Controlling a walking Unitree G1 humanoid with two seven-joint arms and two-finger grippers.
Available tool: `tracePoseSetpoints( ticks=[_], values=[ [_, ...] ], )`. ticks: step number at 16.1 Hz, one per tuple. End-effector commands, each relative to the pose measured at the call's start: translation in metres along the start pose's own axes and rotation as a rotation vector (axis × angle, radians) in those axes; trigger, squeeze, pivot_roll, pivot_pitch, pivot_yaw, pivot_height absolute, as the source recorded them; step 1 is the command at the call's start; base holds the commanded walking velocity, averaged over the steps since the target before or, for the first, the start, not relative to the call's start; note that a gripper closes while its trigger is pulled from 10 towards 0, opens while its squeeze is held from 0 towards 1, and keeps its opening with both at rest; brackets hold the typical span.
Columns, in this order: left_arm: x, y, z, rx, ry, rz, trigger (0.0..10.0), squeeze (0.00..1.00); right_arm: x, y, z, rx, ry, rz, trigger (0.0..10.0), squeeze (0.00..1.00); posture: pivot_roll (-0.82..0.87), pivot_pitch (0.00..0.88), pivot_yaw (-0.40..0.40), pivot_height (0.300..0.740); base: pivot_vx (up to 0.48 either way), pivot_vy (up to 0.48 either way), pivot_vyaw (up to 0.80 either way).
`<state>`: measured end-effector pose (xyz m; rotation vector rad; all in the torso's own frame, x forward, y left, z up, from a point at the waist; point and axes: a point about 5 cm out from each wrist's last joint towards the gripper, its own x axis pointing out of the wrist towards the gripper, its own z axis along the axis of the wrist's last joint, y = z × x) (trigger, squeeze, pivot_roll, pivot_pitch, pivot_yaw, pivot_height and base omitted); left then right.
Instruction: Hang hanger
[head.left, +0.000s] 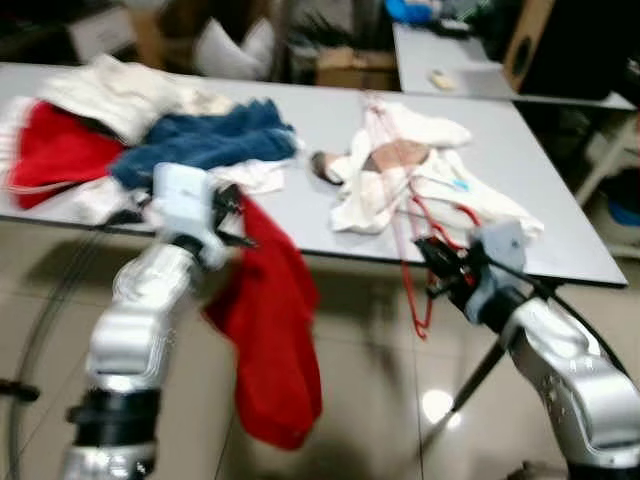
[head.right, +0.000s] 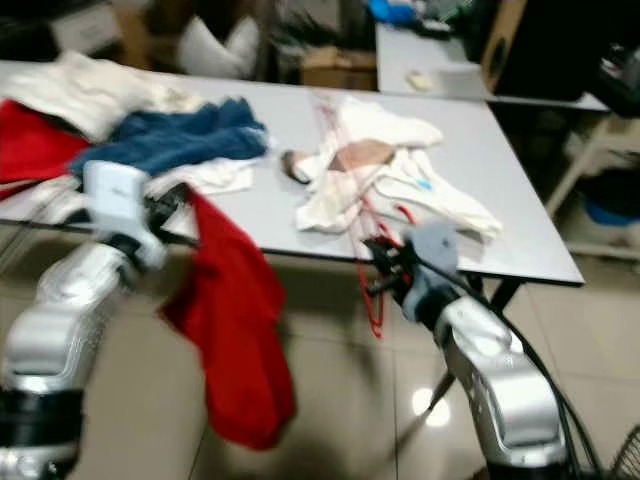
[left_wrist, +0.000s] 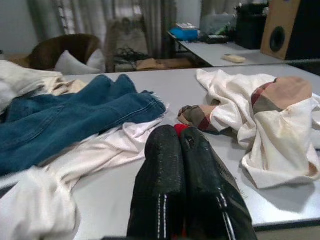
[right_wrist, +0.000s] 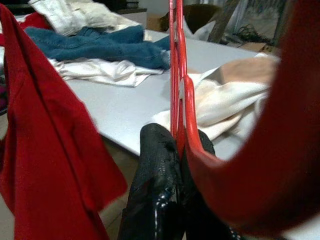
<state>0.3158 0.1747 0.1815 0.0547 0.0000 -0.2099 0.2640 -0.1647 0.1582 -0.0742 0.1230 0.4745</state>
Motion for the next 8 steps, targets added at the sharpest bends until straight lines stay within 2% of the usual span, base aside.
tracePoseSetpoints(
  ticks=[1,4,6,7,8],
  values=[
    [0.008,-0.01,0.016,0.007,-0.058,-0.057,10.0,0.0,-0.005,-0.008,0.001,-0.02,0.01,0.0,10.0,0.0,-0.15,0.0,0.006,0.74,0.368,0.0,0.0],
    [0.022,-0.01,0.028,0.03,-0.069,-0.082,10.0,0.0,-0.016,-0.014,0.017,-0.07,-0.002,0.089,10.0,0.0,-0.16,0.0,0.013,0.74,0.37,0.0,0.0],
    [0.044,-0.012,0.052,0.057,-0.112,-0.148,10.0,0.0,-0.039,-0.027,0.028,-0.204,0.082,0.228,10.0,0.0,-0.17,0.0,0.013,0.74,0.375,0.0,0.0],
    [0.056,-0.013,0.065,0.067,-0.134,-0.18,10.0,0.0,-0.054,-0.032,0.034,-0.236,0.129,0.297,10.0,0.0,-0.18,0.0,0.015,0.74,0.371,0.0,0.0],
    [0.061,-0.014,0.072,0.075,-0.144,-0.2,10.0,0.0,-0.063,-0.034,0.037,-0.251,0.155,0.332,10.0,0.0,-0.18,0.0,0.016,0.74,0.379,0.0,0.0]
  ],
)
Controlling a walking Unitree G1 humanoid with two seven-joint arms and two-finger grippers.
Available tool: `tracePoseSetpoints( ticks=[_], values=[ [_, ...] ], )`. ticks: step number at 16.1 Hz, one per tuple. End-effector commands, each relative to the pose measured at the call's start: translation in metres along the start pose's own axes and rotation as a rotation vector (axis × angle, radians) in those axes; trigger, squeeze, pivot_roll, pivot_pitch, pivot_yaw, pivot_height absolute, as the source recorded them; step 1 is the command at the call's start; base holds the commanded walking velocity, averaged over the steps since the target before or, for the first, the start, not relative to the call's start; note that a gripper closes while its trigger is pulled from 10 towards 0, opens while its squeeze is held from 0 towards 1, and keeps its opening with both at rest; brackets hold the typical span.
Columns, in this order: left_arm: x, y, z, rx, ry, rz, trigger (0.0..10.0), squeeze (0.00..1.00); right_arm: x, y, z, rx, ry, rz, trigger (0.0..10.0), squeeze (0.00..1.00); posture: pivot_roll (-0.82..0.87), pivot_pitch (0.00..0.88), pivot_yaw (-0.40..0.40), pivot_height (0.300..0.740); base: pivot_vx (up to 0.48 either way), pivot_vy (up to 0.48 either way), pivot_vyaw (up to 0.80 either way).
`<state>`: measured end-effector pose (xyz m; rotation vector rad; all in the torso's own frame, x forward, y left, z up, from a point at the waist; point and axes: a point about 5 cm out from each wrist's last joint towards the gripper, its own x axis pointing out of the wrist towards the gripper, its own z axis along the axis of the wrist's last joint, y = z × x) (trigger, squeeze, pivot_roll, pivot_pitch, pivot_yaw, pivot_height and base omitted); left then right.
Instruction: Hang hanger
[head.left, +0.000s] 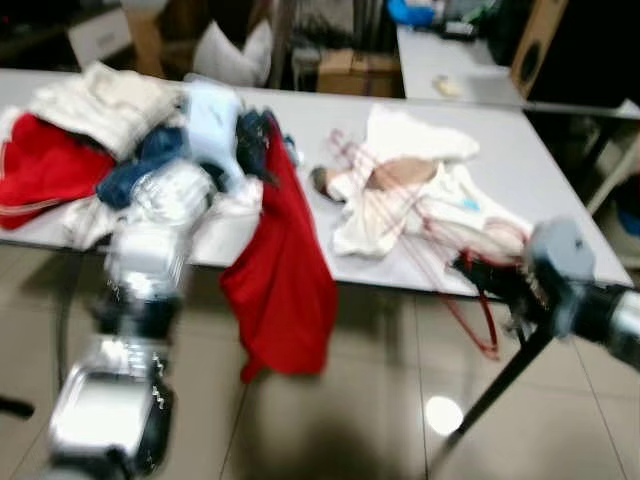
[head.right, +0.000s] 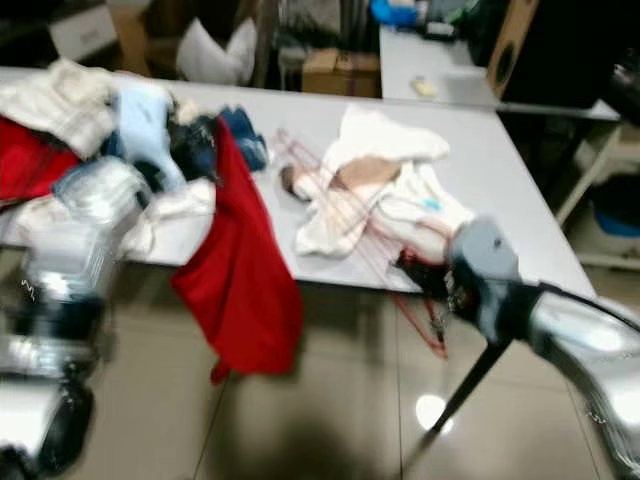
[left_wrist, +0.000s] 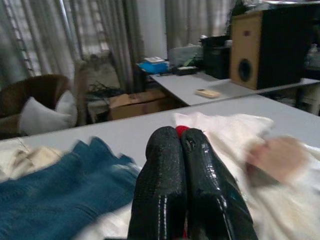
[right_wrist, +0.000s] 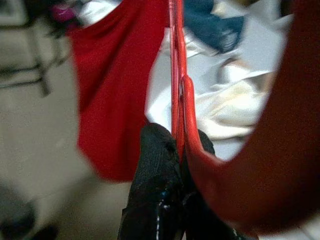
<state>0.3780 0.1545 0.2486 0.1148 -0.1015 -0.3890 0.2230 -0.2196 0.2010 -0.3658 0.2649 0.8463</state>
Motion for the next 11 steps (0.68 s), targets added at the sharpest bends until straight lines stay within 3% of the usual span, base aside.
tracePoseSetpoints(
  ticks=[1,4,6,9,11],
  values=[
    [0.016,-0.007,0.021,0.046,-0.041,-0.076,10.0,0.0,-0.021,-0.004,0.007,-0.031,0.034,0.028,10.0,0.0,-0.19,0.0,0.023,0.74,0.379,0.0,0.0],
    [0.032,-0.002,0.044,0.107,-0.053,-0.103,10.0,0.0,-0.04,0.005,0.012,-0.053,0.094,0.15,10.0,0.0,-0.19,0.0,0.026,0.74,0.374,0.0,0.0],
    [0.04,-0.01,0.062,0.07,-0.108,-0.18,10.0,0.0,-0.036,0.011,0.013,-0.049,0.098,0.198,10.0,0.0,-0.2,0.0,0.028,0.74,0.377,0.0,0.0],
    [0.049,-0.031,0.092,0.007,-0.193,-0.324,10.0,0.0,-0.02,0.013,0.015,-0.077,0.091,0.21,10.0,0.0,-0.19,0.0,0.036,0.74,0.377,0.0,0.0],
    [0.047,-0.046,0.121,-0.053,-0.285,-0.442,10.0,0.0,0.001,0.001,0.022,-0.11,0.058,0.121,10.0,0.0,-0.18,0.0,0.025,0.74,0.377,0.0,0.0]
  ],
)
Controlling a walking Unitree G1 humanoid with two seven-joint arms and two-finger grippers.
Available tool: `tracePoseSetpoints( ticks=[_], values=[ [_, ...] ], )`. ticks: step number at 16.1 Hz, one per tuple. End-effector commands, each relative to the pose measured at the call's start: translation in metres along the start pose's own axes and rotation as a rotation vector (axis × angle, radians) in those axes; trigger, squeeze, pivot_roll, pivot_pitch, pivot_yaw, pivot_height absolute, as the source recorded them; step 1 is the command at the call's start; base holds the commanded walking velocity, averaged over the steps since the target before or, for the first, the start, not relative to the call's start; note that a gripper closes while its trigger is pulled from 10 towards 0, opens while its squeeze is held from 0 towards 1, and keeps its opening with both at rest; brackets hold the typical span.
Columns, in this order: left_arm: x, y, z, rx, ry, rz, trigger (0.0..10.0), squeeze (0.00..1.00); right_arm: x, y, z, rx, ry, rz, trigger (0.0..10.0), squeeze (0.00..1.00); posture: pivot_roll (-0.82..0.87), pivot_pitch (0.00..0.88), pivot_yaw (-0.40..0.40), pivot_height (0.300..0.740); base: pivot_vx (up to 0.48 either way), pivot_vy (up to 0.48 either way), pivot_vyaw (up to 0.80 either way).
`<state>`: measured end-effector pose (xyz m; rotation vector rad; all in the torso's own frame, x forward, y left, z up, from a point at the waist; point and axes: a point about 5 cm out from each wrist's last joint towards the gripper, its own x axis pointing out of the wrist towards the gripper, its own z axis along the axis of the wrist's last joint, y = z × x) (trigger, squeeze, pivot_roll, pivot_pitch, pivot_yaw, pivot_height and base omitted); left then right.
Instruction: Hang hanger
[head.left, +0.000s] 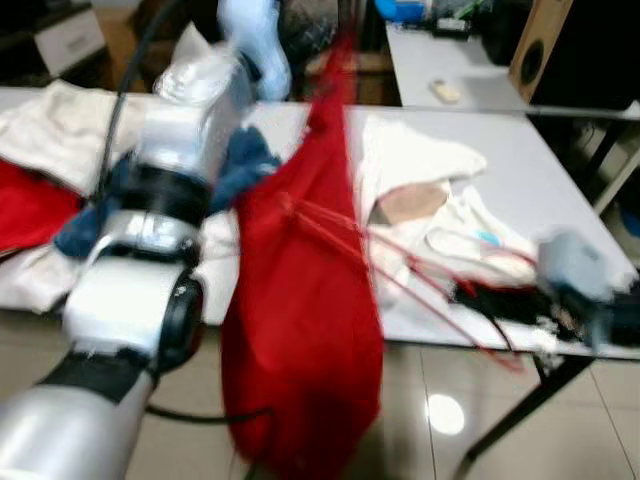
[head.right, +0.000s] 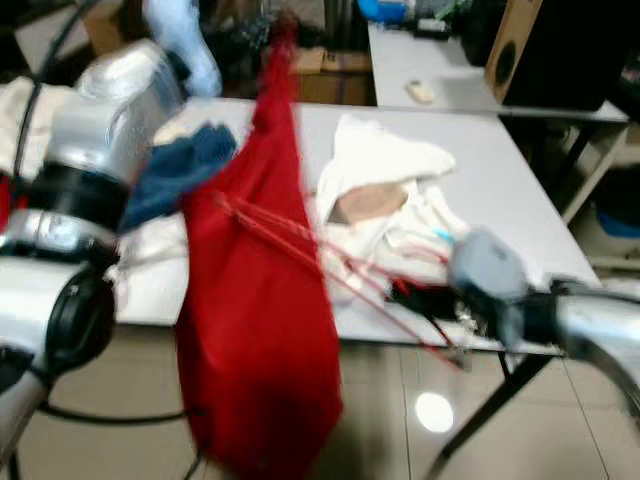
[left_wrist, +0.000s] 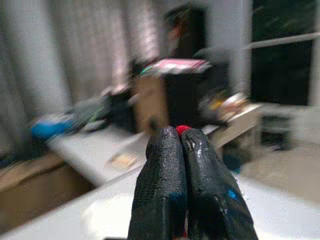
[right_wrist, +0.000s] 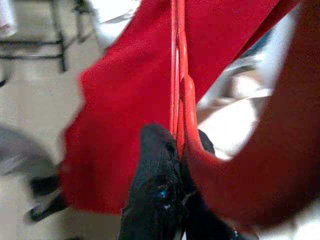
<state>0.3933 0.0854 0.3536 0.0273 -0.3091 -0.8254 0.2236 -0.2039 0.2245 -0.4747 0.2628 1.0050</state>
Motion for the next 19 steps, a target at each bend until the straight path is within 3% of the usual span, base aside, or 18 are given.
tracePoseSetpoints(
  ticks=[1,5,8,9,10,11,12,15,16,19],
  values=[
    [0.004,-0.008,0.022,-0.002,-0.07,-0.06,10.0,0.0,0.003,-0.005,-0.003,0.01,0.024,-0.033,10.0,0.0,-0.18,0.0,0.022,0.74,0.379,0.0,0.0],
    [0.004,-0.039,0.038,0.042,-0.099,-0.219,10.0,0.0,0.017,-0.025,0.009,-0.026,0.007,-0.079,10.0,0.0,-0.17,0.0,0.003,0.74,0.164,0.0,0.0],
    [-0.004,-0.049,0.055,0.034,-0.159,-0.297,10.0,0.0,0.022,-0.066,0.022,-0.093,0.046,-0.224,10.0,0.0,-0.17,0.0,-0.009,0.74,0.0,0.0,0.0],
    [-0.009,-0.052,0.07,0.043,-0.231,-0.324,10.0,0.0,0.016,-0.087,0.034,-0.157,0.056,-0.302,10.0,0.0,-0.18,0.0,-0.011,0.74,0.0,0.0,0.0],
    [-0.01,-0.053,0.075,0.044,-0.255,-0.329,10.0,0.0,0.014,-0.092,0.039,-0.185,0.057,-0.321,10.0,0.0,-0.18,0.0,-0.011,0.74,0.0,0.0,0.0],
    [-0.015,-0.054,0.093,0.037,-0.367,-0.327,10.0,0.0,0.003,-0.119,0.059,-0.271,0.044,-0.421,10.0,0.0,-0.18,0.0,-0.011,0.74,0.0,0.0,0.0],
    [-0.016,-0.055,0.098,0.031,-0.402,-0.325,10.0,0.0,-0.002,-0.13,0.069,-0.297,0.025,-0.471,10.0,0.0,-0.18,0.0,-0.011,0.74,0.0,0.0,0.0],
    [-0.023,-0.045,0.12,-0.008,-0.554,-0.245,10.0,0.0,-0.03,-0.179,0.127,-0.42,-0.219,-0.807,10.0,0.0,-0.19,0.0,-0.008,0.74,0.0,0.0,0.0],
    [-0.024,-0.043,0.12,-0.025,-0.565,-0.228,10.0,0.0,-0.036,-0.186,0.139,-0.424,-0.29,-0.861,10.0,0.0,-0.19,0.0,-0.008,0.74,0.0,0.0,0.0],
    [-0.021,-0.044,0.11,-0.068,-0.547,-0.214,10.0,0.0,-0.035,-0.19,0.141,-0.536,-0.309,-0.903,10.0,0.0,-0.19,0.0,-0.007,0.74,0.0,0.0,0.0]
  ],
)
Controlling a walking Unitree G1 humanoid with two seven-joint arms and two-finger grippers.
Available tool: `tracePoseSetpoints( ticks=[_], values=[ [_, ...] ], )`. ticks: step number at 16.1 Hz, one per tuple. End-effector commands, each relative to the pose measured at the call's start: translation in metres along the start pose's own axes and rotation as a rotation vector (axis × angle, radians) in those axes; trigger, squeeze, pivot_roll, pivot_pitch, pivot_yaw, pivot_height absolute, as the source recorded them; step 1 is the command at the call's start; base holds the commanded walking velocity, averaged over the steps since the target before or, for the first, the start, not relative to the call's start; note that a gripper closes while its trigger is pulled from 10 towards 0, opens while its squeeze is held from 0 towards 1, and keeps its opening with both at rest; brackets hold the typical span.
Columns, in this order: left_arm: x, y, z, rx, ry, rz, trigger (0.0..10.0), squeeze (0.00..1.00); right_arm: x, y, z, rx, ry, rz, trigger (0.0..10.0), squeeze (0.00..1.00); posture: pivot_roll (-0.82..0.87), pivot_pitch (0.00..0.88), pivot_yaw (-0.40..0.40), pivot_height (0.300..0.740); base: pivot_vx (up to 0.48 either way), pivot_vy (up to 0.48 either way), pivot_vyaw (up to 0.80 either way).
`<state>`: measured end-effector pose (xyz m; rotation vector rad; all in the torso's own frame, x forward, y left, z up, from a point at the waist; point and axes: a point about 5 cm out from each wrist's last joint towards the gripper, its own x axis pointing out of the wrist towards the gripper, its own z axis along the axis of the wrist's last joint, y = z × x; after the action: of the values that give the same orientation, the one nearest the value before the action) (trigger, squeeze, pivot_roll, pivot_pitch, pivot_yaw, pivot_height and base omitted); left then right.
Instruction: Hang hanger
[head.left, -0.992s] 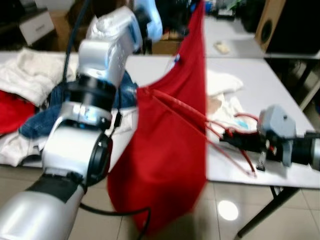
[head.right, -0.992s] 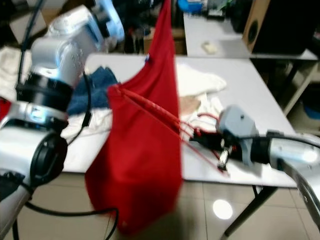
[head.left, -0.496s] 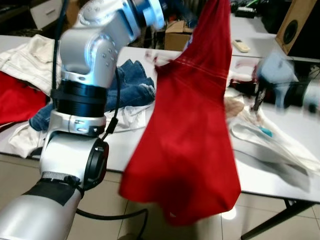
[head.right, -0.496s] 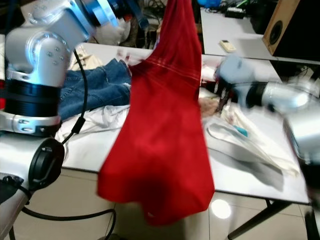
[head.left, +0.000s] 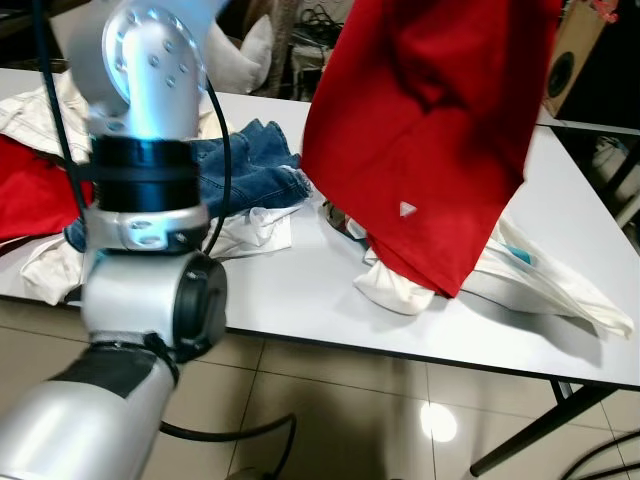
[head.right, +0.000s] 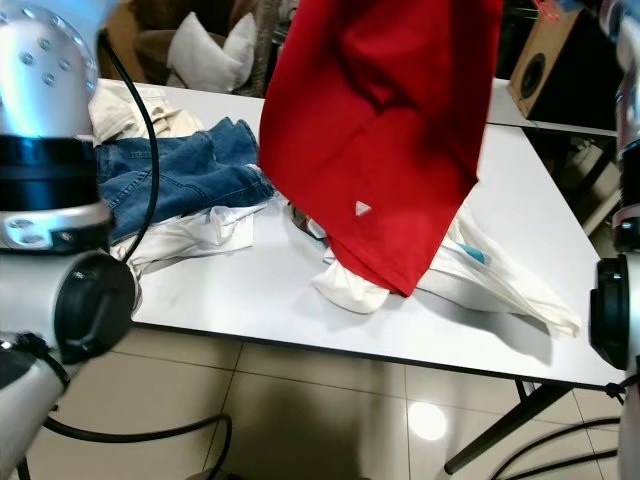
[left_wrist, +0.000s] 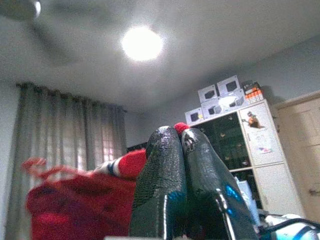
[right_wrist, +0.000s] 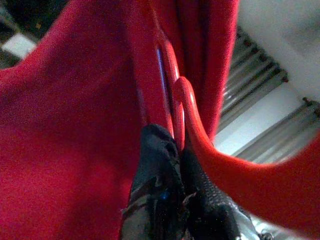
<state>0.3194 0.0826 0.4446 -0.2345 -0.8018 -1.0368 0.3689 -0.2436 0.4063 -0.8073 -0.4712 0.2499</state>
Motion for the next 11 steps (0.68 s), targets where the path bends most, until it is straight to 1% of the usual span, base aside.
tracePoseSetpoints(
  ticks=[1,2,3,4,5,6,7,8,10,11],
  values=[
    [-0.001,-0.005,-0.016,-0.029,0.031,0.005,10.0,0.0,-0.002,0.007,-0.014,-0.057,0.022,0.008,10.0,0.0,-0.19,0.0,-0.007,0.74,0.0,0.0,0.0],
    [-0.004,-0.009,-0.03,-0.033,0.071,0.012,10.0,0.0,-0.005,0.016,-0.025,-0.058,0.048,0.03,10.0,0.0,-0.19,0.0,-0.001,0.74,0.0,0.0,0.0],
    [-0.008,-0.012,-0.046,-0.038,0.128,0.018,10.0,0.0,-0.01,0.025,-0.039,-0.027,0.079,0.059,10.0,0.0,-0.19,0.0,0.0,0.74,0.0,0.0,0.0],
    [-0.014,-0.017,-0.067,-0.039,0.213,0.018,10.0,0.0,-0.019,0.041,-0.057,-0.007,0.124,0.116,10.0,0.0,-0.19,0.0,0.005,0.74,0.0,0.0,0.0],
    [-0.027,-0.02,-0.102,-0.006,0.373,0.045,10.0,0.0,-0.041,0.069,-0.087,0.034,0.191,0.23,10.0,0.0,-0.2,0.0,0.014,0.74,0.0,0.0,0.0],
    [-0.031,-0.021,-0.11,0.0,0.407,0.054,10.0,0.0,-0.048,0.077,-0.094,0.048,0.202,0.263,10.0,0.0,-0.2,0.0,0.021,0.74,0.0,0.0,0.0],
    [-0.036,-0.019,-0.122,-0.013,0.439,0.091,10.0,0.0,-0.062,0.092,-0.106,0.069,0.222,0.323,10.0,0.0,-0.2,0.0,0.024,0.74,0.0,0.0,0.0],
    [-0.042,-0.015,-0.137,-0.029,0.479,0.136,10.0,0.0,-0.079,0.111,-0.116,0.092,0.243,0.39,10.0,0.0,-0.2,0.0,0.037,0.74,0.0,0.0,0.0],
    [-0.053,-0.011,-0.155,0.013,0.554,0.18,10.0,0.0,-0.101,0.137,-0.117,0.105,0.233,0.52,10.0,0.0,-0.21,0.0,0.057,0.74,0.0,0.0,0.0],
    [-0.058,-0.01,-0.162,0.028,0.584,0.189,10.0,0.0,-0.111,0.145,-0.114,0.138,0.229,0.563,10.0,0.0,-0.21,0.0,0.062,0.74,0.0,0.0,0.0]
  ],
)
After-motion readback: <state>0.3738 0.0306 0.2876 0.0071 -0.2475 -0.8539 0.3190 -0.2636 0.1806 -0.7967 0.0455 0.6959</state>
